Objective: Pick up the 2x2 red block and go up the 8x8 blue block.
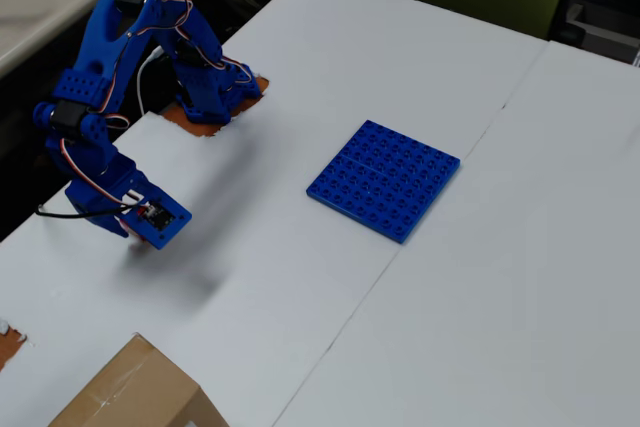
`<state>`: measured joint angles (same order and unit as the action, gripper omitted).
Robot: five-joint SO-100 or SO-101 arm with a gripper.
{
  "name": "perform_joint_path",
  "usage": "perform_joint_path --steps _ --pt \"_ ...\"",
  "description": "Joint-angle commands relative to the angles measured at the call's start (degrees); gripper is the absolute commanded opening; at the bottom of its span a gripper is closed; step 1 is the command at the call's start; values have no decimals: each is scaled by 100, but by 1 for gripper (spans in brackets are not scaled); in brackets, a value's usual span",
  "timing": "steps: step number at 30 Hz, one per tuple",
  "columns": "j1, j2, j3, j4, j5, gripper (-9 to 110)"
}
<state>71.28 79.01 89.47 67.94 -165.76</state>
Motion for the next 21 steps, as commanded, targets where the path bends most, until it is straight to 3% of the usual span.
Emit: perform_joint_path --steps 1,6,15,21 --pt "-9 44 18 -44 -35 25" --pt "53 26 70 -26 -70 24" --pt "70 18 132 -18 -26 5" --pt "62 149 132 0 -9 1"
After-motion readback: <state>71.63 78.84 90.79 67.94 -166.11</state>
